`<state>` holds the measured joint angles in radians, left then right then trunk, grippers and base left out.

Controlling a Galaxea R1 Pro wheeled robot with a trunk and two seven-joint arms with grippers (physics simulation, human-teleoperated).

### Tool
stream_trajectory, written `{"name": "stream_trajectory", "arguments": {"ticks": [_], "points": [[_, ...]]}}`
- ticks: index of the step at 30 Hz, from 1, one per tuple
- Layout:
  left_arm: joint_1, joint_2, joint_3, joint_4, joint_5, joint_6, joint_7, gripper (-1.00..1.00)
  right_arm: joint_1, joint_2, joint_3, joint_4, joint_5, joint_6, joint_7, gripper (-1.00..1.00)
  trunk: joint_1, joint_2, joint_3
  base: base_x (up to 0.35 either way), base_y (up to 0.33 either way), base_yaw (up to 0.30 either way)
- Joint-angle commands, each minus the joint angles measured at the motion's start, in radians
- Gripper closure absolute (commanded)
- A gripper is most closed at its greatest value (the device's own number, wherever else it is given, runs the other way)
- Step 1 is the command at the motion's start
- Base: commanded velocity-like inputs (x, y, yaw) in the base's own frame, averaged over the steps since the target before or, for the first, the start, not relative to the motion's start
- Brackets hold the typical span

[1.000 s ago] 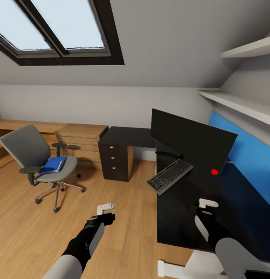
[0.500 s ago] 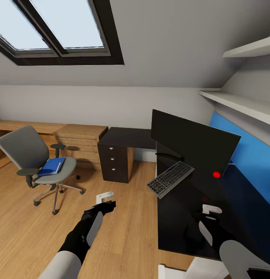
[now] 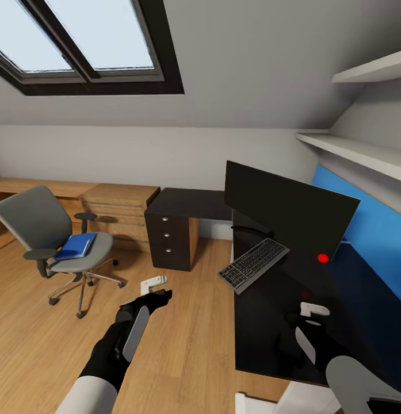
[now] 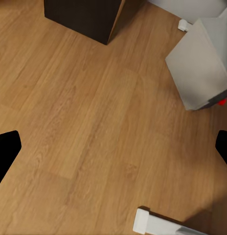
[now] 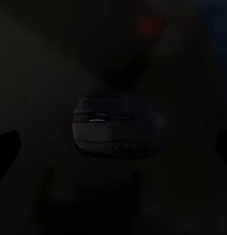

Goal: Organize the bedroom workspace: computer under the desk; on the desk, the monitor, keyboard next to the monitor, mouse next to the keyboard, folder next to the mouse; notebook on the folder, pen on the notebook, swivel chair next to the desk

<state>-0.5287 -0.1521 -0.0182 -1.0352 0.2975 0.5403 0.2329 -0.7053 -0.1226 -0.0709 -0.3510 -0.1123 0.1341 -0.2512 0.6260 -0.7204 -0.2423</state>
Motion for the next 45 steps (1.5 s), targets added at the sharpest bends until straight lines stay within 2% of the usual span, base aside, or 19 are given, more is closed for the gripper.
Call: {"name": "stream_trajectory", "arguments": {"ticks": [1,11,18,27,33,38,45], "points": [[-0.001,0.0,-0.002,-0.002,0.01,0.003,0.009,-1.0,0.0,0.0,0.002,-0.003,-0.01,0.003,-0.001,-1.0,0.004,-0.009,-0.005,0.0,0.0,0.0],[0.0,0.0,-0.001,0.0,0.01,0.003,0.009,-1.0,0.0,0.001,0.002,-0.006,-0.01,0.001,0.0,-1.0,0.043,-0.079,-0.036,0.0,0.0,0.0],[0.0,0.019,0.0,0.003,0.012,0.003,0.009,-1.0,0.001,-0.001,-0.003,-0.094,-0.016,0.0,0.002,-1.0,0.069,-0.128,-0.058,0.0,0.0,0.0],[0.0,0.023,0.0,0.003,0.012,0.002,0.009,-1.0,0.001,-0.003,-0.006,-0.106,-0.017,0.002,0.021,-1.0,0.104,-0.191,-0.086,0.0,0.0,0.0],[0.0,0.023,0.0,0.003,0.012,0.001,0.009,-1.0,0.001,-0.005,-0.04,-0.103,-0.021,0.011,0.02,-1.0,0.127,-0.233,-0.105,0.0,0.0,0.0],[0.0,0.023,0.0,0.003,0.012,0.0,0.01,-1.0,0.001,-0.005,-0.045,-0.103,-0.021,0.013,0.02,-1.0,0.146,-0.268,-0.121,0.0,0.0,0.0],[0.0,0.029,0.0,0.018,0.011,-0.004,0.011,-1.0,0.001,-0.005,-0.046,-0.103,-0.021,0.013,0.02,-1.0,0.146,-0.268,-0.121,0.0,0.0,0.0]]}}
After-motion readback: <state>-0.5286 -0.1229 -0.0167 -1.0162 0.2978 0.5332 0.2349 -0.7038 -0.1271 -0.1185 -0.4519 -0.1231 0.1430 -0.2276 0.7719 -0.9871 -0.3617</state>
